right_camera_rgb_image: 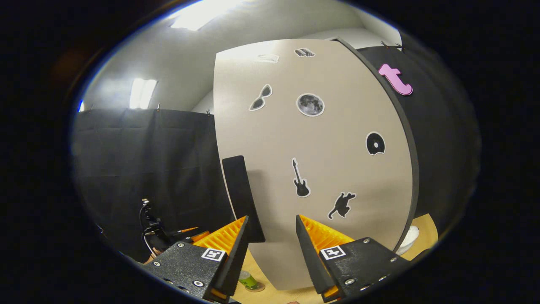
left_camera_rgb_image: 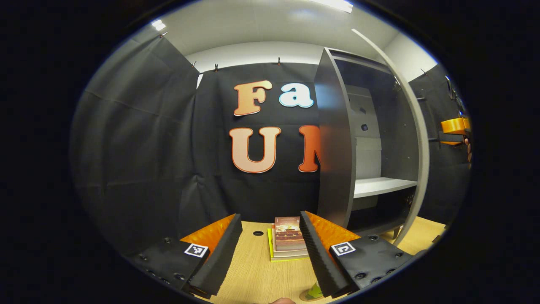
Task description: Open the cabinet door with the right hand, grasp the bottle in the cabinet with the left hand and place it on the coaster, then close the cabinet door with the right hand.
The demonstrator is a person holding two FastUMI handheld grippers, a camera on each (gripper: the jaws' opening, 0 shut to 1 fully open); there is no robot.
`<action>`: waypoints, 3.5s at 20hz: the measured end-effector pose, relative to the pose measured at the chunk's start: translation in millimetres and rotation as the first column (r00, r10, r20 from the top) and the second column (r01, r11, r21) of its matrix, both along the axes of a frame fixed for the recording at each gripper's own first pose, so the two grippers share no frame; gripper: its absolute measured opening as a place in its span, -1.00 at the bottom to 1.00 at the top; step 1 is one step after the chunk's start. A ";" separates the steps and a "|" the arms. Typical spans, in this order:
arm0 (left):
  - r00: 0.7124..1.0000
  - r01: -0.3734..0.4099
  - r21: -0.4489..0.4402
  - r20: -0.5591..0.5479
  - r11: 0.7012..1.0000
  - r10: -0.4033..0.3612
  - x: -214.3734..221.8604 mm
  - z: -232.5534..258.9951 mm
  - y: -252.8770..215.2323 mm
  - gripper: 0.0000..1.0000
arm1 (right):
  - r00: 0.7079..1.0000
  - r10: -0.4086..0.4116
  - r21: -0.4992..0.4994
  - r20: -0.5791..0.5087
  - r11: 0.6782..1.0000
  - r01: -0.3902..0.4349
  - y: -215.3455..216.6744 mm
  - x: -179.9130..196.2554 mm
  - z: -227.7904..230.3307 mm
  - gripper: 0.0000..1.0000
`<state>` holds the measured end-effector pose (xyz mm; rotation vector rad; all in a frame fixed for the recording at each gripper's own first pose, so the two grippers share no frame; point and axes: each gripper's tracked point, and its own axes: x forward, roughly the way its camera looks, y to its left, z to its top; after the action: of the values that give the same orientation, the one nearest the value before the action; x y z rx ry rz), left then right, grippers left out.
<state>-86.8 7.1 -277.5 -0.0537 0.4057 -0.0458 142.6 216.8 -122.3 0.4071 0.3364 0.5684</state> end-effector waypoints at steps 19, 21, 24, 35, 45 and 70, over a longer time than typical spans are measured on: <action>1.000 0.003 -0.009 0.031 1.000 -0.003 11.3 2.6 4.2 0.80 | 0.989 -0.138 -0.194 0.056 0.970 0.146 11.4 42.4 -30.9 0.38; 0.999 -0.004 -0.008 0.037 1.000 0.005 11.4 2.9 8.1 0.80 | 0.988 -0.146 -0.193 0.052 0.969 0.153 11.2 48.2 -34.7 0.36; 0.999 -0.018 -0.006 0.043 1.000 0.018 11.1 4.6 16.4 0.80 | 0.990 -0.136 -0.148 0.024 0.979 0.138 12.1 42.6 -29.1 0.37; 0.998 -0.057 -0.046 0.028 0.997 0.059 14.2 -3.7 36.1 0.80 | 0.976 -0.182 -0.184 0.117 0.962 0.201 14.4 56.4 -11.1 0.37; 0.998 -0.058 -0.039 0.032 0.998 0.059 19.6 1.0 29.0 0.80 | 0.973 -0.204 -0.239 0.108 0.945 0.224 17.7 67.2 -20.4 0.36; 0.998 0.048 -0.084 0.052 0.995 -0.044 62.0 101.4 -94.1 0.79 | 0.943 -0.263 -0.258 0.205 0.914 0.312 -86.9 -48.9 69.6 0.62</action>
<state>-24.8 -87.0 -176.2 -0.1273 0.3545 -0.1099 93.7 129.9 -52.7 0.1211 0.1881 0.2541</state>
